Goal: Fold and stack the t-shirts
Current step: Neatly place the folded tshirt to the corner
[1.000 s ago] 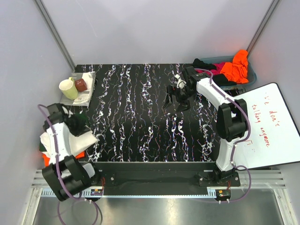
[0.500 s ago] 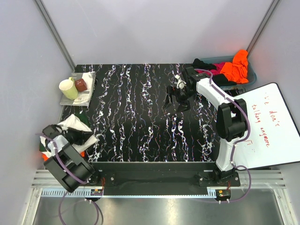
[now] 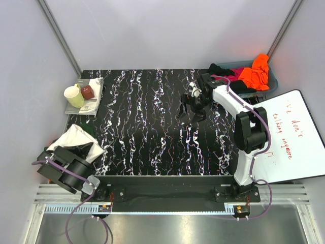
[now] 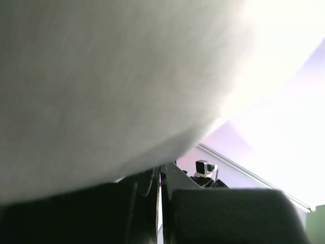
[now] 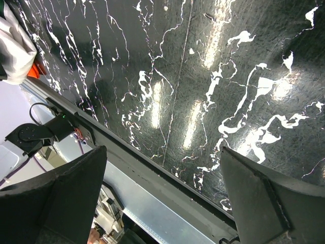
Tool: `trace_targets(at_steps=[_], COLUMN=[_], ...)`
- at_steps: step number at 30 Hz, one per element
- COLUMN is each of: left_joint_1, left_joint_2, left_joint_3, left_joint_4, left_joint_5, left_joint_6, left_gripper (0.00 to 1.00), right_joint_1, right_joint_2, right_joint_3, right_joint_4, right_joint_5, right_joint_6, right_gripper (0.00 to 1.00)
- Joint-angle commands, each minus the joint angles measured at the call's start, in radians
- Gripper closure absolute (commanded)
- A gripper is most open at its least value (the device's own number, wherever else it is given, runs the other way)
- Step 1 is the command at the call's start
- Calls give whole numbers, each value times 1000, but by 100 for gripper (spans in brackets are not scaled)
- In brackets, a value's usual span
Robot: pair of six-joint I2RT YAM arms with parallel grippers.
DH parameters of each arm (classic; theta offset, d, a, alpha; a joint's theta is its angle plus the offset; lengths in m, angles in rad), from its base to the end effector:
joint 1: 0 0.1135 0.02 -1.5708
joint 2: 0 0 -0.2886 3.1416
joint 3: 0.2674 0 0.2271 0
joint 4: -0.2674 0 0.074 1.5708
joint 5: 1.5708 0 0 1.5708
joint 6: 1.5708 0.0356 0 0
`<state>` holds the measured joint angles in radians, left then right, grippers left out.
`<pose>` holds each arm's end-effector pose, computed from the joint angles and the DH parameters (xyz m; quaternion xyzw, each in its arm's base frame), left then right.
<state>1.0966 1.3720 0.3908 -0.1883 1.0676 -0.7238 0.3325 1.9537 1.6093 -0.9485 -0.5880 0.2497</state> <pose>0.1055 0.1372 0.1638 -0.6039 0.5977 -0.4582 0.2610 0.3553 0.1436 0.2641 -0.0793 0.9454 0.3130 0.0446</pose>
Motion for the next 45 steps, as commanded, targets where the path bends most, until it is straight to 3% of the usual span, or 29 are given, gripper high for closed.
trace_targets(at_steps=[1,8,11,12,13,22,30,37,45], left_joint_1=[-33,-277,-399,-430,-498,-944,-1234,-1325,-1348], left_joint_2=[-83,-347,-428,-442,-435,-131,301,590,693], left_joint_3=[28,80,147,181,212,642,1005,1264,1381], left_joint_4=[21,-22,-48,-77,-133,-381,-617,-743,-790], left_joint_5=[61,-34,-147,-190,-271,-747,-994,-1003,-928], left_joint_6=[17,69,99,122,139,334,452,492,547], left_gripper=[100,98,82,73,54,1,1,1,1], right_joint_1=[-3,-3,-3,-3,-3,-3,-10,-35,-78], right_joint_2=[-21,-25,-24,-19,-18,-1,5,39,79], right_joint_3=[11,24,27,29,34,110,132,123,147], right_joint_4=[-6,-6,-6,-9,-7,-19,-30,-22,34], right_joint_5=[-6,11,20,25,36,174,353,448,448], right_joint_6=[-7,-1,-1,0,-1,5,-7,-4,23], right_gripper=[0,0,0,0,0,0,0,0,0])
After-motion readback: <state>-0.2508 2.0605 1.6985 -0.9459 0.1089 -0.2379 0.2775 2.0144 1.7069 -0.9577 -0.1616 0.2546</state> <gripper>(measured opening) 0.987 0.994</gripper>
